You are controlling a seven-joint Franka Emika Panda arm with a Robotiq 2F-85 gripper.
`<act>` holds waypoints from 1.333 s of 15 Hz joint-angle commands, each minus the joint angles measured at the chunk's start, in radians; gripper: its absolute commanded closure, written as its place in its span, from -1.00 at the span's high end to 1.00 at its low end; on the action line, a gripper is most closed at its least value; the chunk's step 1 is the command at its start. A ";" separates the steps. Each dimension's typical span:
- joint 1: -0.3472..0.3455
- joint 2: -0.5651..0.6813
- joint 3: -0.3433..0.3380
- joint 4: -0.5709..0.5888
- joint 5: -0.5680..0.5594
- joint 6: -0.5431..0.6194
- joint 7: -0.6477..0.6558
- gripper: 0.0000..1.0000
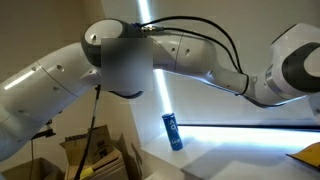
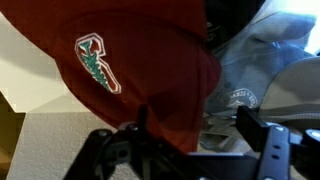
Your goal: Get the maroon cap and put it on the blue canister
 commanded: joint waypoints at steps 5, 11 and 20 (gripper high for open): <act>0.001 -0.005 0.004 -0.002 0.005 -0.007 0.004 -0.39; -0.068 -0.093 0.137 0.010 0.073 -0.009 -0.133 -1.00; -0.053 -0.378 0.329 0.029 0.063 -0.144 -0.564 -0.97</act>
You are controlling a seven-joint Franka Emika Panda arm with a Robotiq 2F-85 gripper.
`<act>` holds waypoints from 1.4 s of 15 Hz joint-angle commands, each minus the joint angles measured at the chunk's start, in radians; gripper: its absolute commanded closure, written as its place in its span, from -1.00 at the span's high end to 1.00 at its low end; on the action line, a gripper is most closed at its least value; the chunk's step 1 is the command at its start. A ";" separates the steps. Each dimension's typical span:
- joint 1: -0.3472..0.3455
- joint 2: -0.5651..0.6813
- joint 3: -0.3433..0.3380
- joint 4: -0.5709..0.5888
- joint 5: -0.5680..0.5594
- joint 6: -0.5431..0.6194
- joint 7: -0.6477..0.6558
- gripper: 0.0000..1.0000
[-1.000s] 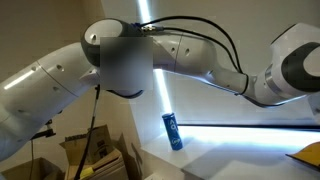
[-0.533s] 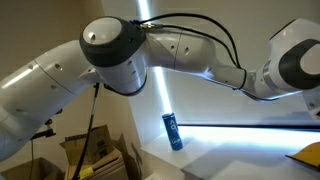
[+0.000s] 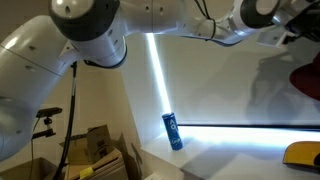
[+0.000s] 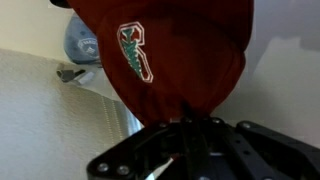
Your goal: Get the maroon cap and put it on the blue canister
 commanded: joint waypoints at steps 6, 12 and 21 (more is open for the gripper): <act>0.108 -0.216 0.094 -0.117 -0.078 -0.163 -0.315 -0.97; 0.141 -0.399 0.168 -0.327 -0.060 -0.200 -0.584 -0.97; 0.162 -0.718 0.129 -0.707 0.284 -0.219 -0.836 -0.97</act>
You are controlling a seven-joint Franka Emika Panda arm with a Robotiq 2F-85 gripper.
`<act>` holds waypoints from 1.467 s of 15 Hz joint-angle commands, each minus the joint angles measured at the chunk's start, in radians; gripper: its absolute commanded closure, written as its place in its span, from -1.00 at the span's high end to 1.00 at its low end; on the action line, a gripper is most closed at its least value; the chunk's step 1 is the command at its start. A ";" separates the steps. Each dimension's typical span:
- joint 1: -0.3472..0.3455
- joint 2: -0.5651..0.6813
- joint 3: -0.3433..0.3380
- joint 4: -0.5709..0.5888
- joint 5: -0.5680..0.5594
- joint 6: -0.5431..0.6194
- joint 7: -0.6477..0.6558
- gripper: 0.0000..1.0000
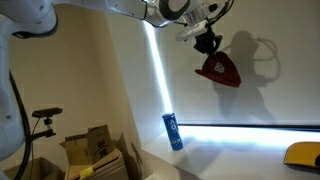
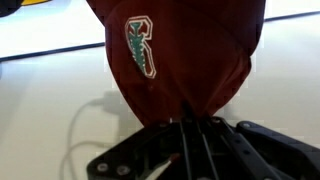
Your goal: Get the maroon cap and put it on the blue canister
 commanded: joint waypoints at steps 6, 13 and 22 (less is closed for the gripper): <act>0.052 -0.020 -0.228 -0.143 0.183 0.247 0.138 -0.97; 0.479 0.071 -0.434 -0.144 -0.467 0.515 0.570 -0.97; 0.911 0.027 -0.576 -0.022 -1.116 0.179 1.196 -0.97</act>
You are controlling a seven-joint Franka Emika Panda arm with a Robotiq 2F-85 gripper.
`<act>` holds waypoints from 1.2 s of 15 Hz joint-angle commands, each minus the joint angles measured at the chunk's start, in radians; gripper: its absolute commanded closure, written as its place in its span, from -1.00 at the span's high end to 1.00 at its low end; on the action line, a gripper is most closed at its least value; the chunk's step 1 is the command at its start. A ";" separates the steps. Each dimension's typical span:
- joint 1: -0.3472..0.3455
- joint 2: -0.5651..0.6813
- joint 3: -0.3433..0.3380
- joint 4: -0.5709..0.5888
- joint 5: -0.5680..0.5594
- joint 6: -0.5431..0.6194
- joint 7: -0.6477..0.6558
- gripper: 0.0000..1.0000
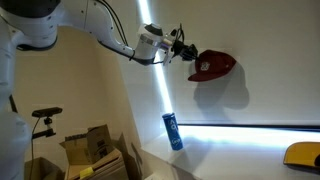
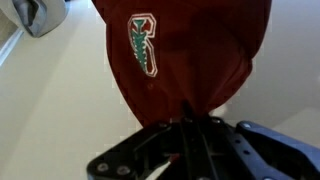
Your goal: Get the maroon cap and put it on the blue canister
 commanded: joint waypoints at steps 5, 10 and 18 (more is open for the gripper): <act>-0.077 -0.096 0.348 0.025 -0.167 -0.229 0.124 -0.97; -0.154 -0.115 0.495 -0.007 -0.090 -0.236 0.081 -0.97; -0.147 -0.134 0.572 -0.078 -0.295 -0.236 0.203 -0.97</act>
